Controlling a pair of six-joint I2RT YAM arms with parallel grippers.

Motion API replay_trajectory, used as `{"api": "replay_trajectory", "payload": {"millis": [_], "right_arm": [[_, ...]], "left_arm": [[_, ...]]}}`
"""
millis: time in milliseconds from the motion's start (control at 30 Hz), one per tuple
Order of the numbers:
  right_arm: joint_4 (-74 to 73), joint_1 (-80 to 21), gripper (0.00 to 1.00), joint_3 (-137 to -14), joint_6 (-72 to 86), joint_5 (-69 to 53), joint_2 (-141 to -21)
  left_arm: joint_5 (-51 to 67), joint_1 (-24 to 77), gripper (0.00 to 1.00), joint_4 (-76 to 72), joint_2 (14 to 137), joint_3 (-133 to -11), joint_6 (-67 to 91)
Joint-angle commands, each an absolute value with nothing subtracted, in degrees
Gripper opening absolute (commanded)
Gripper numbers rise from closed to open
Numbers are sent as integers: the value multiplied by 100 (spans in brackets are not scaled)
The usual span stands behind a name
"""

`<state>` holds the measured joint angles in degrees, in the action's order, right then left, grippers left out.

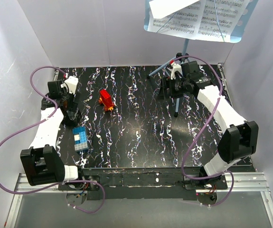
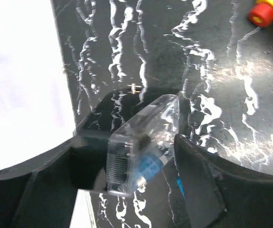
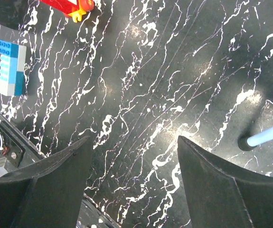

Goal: Pack up the instrument practice props

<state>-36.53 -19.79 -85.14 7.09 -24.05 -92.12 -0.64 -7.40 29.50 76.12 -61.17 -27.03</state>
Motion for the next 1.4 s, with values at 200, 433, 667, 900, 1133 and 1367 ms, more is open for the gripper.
{"api": "replay_trajectory", "payload": {"millis": [200, 433, 667, 900, 1133, 1367], "right_arm": [[-3463, -1960, 79, -8122, 492, -2110, -8587], [-3603, -1828, 79, -7911, 545, -1241, -8271], [-1814, -1424, 67, -6199, -226, -256, -7138], [-169, -1406, 61, -5791, -290, -35, -7742], [1176, -1406, 57, -6240, -193, 300, -8595], [1398, -1406, 52, -6653, -44, 527, -9201]], "left_arm": [[-888, -826, 98, 2566, 7480, -6485, -2725], [-239, -774, 98, 2750, 7260, -7399, -2549], [596, 350, 98, 2909, 7093, -7190, -2945], [1098, 922, 98, 3111, 7470, -6680, -2233], [1967, 1142, 98, 3427, 7761, -6811, -2021], [2469, 1318, 98, 3612, 7919, -7127, -2171]]}}
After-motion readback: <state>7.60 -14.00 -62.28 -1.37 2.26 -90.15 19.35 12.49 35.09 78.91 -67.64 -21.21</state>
